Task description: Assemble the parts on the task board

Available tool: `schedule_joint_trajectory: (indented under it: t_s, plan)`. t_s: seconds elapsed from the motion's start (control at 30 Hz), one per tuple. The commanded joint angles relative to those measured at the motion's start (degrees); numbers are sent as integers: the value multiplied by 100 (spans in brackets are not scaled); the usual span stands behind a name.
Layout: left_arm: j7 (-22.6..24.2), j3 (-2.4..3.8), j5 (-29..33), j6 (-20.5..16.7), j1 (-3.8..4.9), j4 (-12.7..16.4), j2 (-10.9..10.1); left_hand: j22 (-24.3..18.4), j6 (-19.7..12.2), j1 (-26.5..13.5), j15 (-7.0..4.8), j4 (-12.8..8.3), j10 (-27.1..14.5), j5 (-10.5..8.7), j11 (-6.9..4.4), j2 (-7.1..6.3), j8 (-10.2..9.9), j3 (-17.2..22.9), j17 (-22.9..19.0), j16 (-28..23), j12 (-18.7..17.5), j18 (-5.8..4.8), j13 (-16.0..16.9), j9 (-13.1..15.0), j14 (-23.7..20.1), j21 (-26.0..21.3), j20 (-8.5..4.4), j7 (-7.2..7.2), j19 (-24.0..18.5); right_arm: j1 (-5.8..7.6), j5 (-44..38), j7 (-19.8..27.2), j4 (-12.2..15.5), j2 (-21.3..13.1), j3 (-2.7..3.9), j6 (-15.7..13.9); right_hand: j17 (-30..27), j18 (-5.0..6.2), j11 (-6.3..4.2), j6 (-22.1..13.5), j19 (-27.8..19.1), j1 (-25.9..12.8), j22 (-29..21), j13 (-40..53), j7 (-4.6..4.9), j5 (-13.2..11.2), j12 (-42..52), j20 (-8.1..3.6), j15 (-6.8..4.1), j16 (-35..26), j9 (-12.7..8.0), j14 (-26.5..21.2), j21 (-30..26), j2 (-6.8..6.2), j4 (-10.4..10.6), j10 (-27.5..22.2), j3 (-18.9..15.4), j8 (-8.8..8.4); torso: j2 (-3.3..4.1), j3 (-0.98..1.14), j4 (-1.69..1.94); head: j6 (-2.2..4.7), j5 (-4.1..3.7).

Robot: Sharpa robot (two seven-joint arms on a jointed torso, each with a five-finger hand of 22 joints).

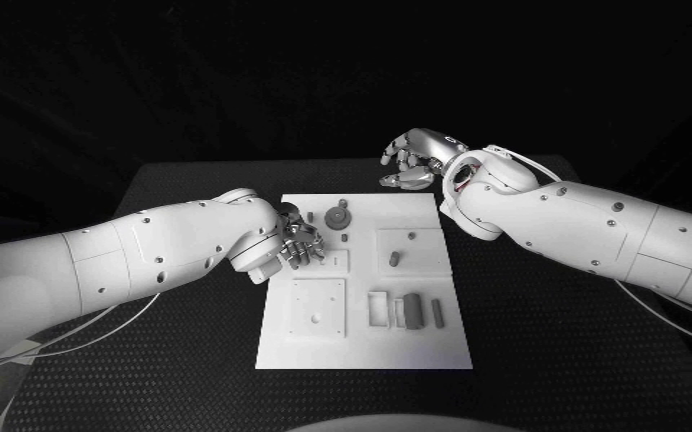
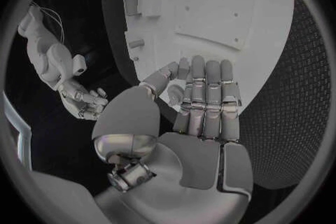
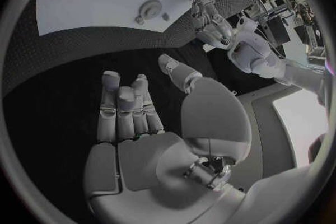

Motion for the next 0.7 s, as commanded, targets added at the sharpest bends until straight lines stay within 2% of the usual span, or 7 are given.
schedule_joint_trajectory:
  t_s: [0.03,0.13,0.3,0.37,0.43,0.57,0.7]
  plan:
    - [48,3,-456,57,-11,16,11,61,262,-39,-4,63,59,-44,-139,-11,17,-7,-37,43,37,-87,49,149,28,47,-8,-234,34,3,65,42,8,3,3,130,6,75,-2,-17,-42,-8,85,-6,69,-21,23,11,19,-13,-10,-37,-35,36,25,-54,-13,-8,0,-1,1,1,-9]
    - [70,3,-489,17,-19,11,10,236,243,5,-17,108,7,-369,-142,16,7,-8,-106,171,98,-87,164,196,16,125,-22,-230,5,3,115,41,9,0,3,140,6,75,-1,-19,-43,-11,85,-6,70,-21,23,12,19,-13,-11,-38,-35,36,27,-56,-15,-8,1,-3,1,-2,-9]
    - [147,4,-610,54,-26,47,20,831,225,81,-363,183,-102,-688,-136,57,-32,-69,266,1231,171,-78,372,275,304,634,-315,-223,396,3,124,33,15,-6,3,178,6,75,-1,-20,-44,-12,86,-6,70,-21,24,12,20,-12,-12,-39,-35,39,28,-57,-15,-8,1,-2,3,-11,-2]
    - [170,4,-610,59,-28,41,29,1117,238,118,-549,189,-90,-646,-159,31,-40,-84,471,1779,221,-50,461,303,497,927,-469,-228,666,3,127,32,14,-6,3,193,6,75,-1,-21,-44,-12,86,-6,70,-21,25,13,20,-12,-13,-39,-35,40,28,-57,-16,-8,1,-2,4,-14,2]
    - [195,4,-515,113,-29,16,40,1494,253,148,-733,178,-1,-484,-261,2,-63,-103,778,2533,367,12,629,321,748,1342,-667,-235,1050,3,143,32,17,-6,3,200,6,75,0,-21,-45,-13,86,-6,71,-21,26,13,20,-11,-14,-40,-35,41,29,-57,-17,-8,-1,-1,2,-13,6]
    - [175,4,-469,-45,-29,-52,89,1852,239,154,-818,179,22,-292,-335,43,-113,-73,940,3224,548,106,861,344,1162,1790,-915,-252,1633,3,147,18,30,-11,3,234,7,75,0,-22,-46,-11,87,-5,71,-20,29,13,21,-10,-16,-41,-36,50,29,-58,-16,-7,-1,-1,3,-10,0]
    - [108,4,-449,-289,-67,-152,154,1987,246,153,-934,129,311,-165,-439,50,-143,-61,924,3458,985,164,1210,371,1476,2001,-1044,-327,2032,3,147,15,38,-6,3,257,8,75,0,-22,-48,-2,88,-2,71,-19,38,13,21,-7,-19,-44,-35,67,25,-56,-15,-5,-1,2,0,-15,9]
